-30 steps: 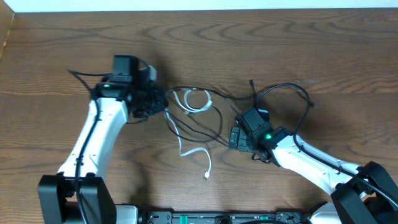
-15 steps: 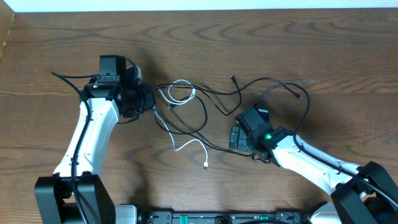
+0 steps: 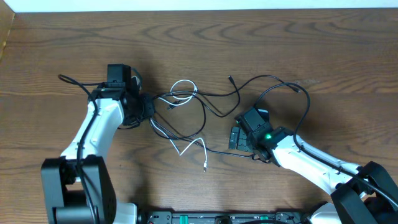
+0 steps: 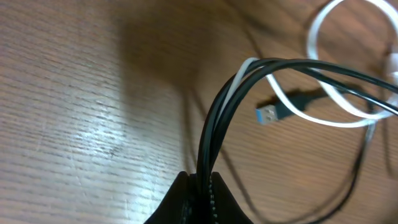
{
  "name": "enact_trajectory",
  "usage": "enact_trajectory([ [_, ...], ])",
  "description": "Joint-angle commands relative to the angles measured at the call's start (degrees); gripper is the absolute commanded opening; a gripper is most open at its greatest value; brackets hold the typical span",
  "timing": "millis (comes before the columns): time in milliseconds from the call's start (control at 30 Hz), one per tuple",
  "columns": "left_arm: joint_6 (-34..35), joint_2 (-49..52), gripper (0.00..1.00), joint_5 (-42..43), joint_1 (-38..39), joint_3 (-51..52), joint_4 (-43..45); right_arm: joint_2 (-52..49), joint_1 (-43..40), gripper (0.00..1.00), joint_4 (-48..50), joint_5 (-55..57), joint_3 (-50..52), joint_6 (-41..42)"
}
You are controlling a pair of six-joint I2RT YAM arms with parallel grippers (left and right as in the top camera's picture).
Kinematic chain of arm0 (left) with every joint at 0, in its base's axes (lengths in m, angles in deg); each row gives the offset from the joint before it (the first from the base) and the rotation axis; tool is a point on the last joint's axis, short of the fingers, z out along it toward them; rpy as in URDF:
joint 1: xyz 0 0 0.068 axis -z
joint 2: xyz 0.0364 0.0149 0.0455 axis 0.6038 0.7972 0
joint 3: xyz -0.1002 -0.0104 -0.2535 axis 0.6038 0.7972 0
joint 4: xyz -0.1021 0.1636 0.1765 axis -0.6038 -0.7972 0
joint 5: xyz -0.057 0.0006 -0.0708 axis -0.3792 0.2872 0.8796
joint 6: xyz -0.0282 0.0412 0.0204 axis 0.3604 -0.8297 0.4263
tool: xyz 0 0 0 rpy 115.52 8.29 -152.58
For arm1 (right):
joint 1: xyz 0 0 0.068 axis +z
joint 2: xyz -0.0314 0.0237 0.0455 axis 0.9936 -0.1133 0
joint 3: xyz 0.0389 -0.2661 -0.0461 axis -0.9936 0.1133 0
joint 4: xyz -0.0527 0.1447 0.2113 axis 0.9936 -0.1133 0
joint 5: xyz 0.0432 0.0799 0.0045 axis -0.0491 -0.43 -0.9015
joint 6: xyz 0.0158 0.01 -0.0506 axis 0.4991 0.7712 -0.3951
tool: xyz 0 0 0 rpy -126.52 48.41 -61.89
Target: Untangle cables
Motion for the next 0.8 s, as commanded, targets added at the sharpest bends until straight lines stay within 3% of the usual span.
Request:
enact_trajectory([
  [0, 0.28, 2.97, 0.07, -2.73, -0.2, 0.22, 0.39, -0.42, 0.35, 0.99, 0.0, 1.11, -0.55, 0.63],
  [233, 0.28, 6.93, 0.08, -2.78, -0.2, 0.22, 0.74, -0.42, 0.35, 0.99, 0.17, 1.25, -0.55, 0.61],
  [367, 0.28, 7.21, 0.08, -3.37, -0.2, 0.22, 1.51, -0.42, 0.35, 0.68, 1.97, 1.07, -0.57, 0.11],
  [433, 0.28, 7.21, 0.08, -3.37, -0.2, 0.22, 2.1, -0.37, 0.35, 0.37, 2.91, 0.81, -0.87, -1.53],
  [500, 0.26, 7.21, 0.08, -3.37, -0.2, 0.22, 2.69, -0.37, 0.35, 0.21, 3.21, -1.03, -2.43, -4.74],
  [633, 0.26, 7.52, 0.08, -3.37, -0.2, 0.33, 3.54, -0.37, 0.35, 0.19, 3.41, -7.15, -8.15, -12.52],
  [767, 0.24, 8.7, 0.08, -3.37, -0.2, 0.33, 3.69, -0.39, 0.9, 0.16, 7.45, -11.96, -11.74, -14.38],
])
